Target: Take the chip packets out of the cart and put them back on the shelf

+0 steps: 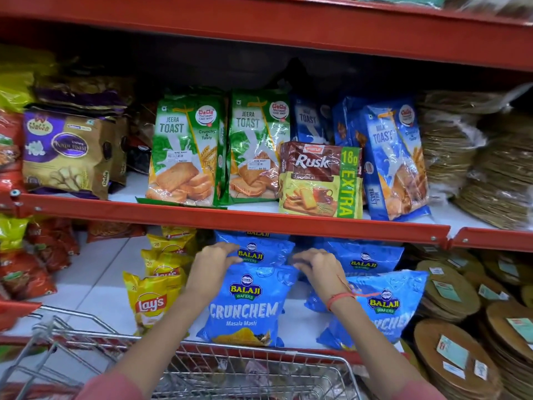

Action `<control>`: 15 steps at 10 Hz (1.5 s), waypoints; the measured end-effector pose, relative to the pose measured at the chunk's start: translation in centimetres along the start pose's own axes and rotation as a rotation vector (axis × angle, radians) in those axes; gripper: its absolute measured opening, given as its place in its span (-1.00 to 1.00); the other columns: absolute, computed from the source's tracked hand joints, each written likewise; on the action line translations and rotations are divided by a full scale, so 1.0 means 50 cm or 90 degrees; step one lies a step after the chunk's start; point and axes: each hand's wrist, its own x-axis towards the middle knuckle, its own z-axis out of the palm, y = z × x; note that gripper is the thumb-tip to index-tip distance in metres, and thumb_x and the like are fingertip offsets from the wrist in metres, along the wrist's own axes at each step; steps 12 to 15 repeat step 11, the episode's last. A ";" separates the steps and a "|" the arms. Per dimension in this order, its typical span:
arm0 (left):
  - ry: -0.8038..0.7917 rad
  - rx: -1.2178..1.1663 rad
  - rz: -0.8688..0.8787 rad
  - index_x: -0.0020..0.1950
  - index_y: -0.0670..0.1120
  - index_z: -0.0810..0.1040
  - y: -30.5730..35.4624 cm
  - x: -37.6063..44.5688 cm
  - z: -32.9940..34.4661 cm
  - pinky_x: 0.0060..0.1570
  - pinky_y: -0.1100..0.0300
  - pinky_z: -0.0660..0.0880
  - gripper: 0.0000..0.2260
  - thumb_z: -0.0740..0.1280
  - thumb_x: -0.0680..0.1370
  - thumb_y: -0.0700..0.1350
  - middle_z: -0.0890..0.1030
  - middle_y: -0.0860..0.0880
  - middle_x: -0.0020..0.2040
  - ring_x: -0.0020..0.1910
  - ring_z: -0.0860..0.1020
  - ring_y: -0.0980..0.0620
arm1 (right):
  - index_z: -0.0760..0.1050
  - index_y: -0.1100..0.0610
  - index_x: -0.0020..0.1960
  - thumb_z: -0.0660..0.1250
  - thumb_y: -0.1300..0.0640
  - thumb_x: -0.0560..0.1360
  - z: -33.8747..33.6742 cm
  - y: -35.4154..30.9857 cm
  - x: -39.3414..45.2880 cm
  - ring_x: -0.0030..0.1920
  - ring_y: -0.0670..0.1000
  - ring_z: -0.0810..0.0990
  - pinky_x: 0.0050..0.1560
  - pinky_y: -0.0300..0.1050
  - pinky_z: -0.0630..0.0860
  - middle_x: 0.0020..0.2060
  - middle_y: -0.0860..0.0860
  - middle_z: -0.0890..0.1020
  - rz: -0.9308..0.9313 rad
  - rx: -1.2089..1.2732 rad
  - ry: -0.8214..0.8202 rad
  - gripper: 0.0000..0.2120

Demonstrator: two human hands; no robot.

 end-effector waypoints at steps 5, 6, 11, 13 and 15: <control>-0.199 -0.054 0.042 -0.05 -0.18 0.61 0.279 0.004 0.279 0.01 -0.02 0.54 -0.83 0.36 0.48 -0.09 0.69 -0.25 -0.07 -0.02 0.60 -0.21 | 0.50 0.19 0.20 0.18 0.44 0.43 -0.170 0.353 -0.083 0.12 0.30 0.54 0.19 0.10 0.47 0.12 0.30 0.57 0.242 -0.147 0.066 -0.60; -0.184 -0.026 0.028 -0.06 -0.15 0.62 0.281 0.024 0.290 0.00 0.06 0.51 -0.89 0.33 0.50 -0.17 0.70 -0.20 -0.06 -0.02 0.61 -0.15 | 0.55 0.17 0.15 0.19 0.42 0.44 -0.170 0.363 -0.085 0.06 0.28 0.60 0.04 0.08 0.57 0.03 0.29 0.60 0.264 -0.116 0.068 -0.64; -0.163 0.039 0.036 0.04 -0.18 0.56 0.254 0.037 0.248 0.05 0.03 0.52 -0.81 0.32 0.52 -0.10 0.66 -0.20 0.03 0.03 0.59 -0.16 | 0.57 0.09 0.13 0.25 0.34 0.48 -0.172 0.334 -0.079 -0.03 0.25 0.64 -0.03 0.06 0.59 -0.02 0.27 0.67 0.265 -0.105 0.083 -0.70; -0.163 0.039 0.036 0.04 -0.18 0.56 0.254 0.037 0.248 0.05 0.03 0.52 -0.81 0.32 0.52 -0.10 0.66 -0.20 0.03 0.03 0.59 -0.16 | 0.57 0.09 0.13 0.25 0.34 0.48 -0.172 0.334 -0.079 -0.03 0.25 0.64 -0.03 0.06 0.59 -0.02 0.27 0.67 0.265 -0.105 0.083 -0.70; -0.163 0.039 0.036 0.04 -0.18 0.56 0.254 0.037 0.248 0.05 0.03 0.52 -0.81 0.32 0.52 -0.10 0.66 -0.20 0.03 0.03 0.59 -0.16 | 0.57 0.09 0.13 0.25 0.34 0.48 -0.172 0.334 -0.079 -0.03 0.25 0.64 -0.03 0.06 0.59 -0.02 0.27 0.67 0.265 -0.105 0.083 -0.70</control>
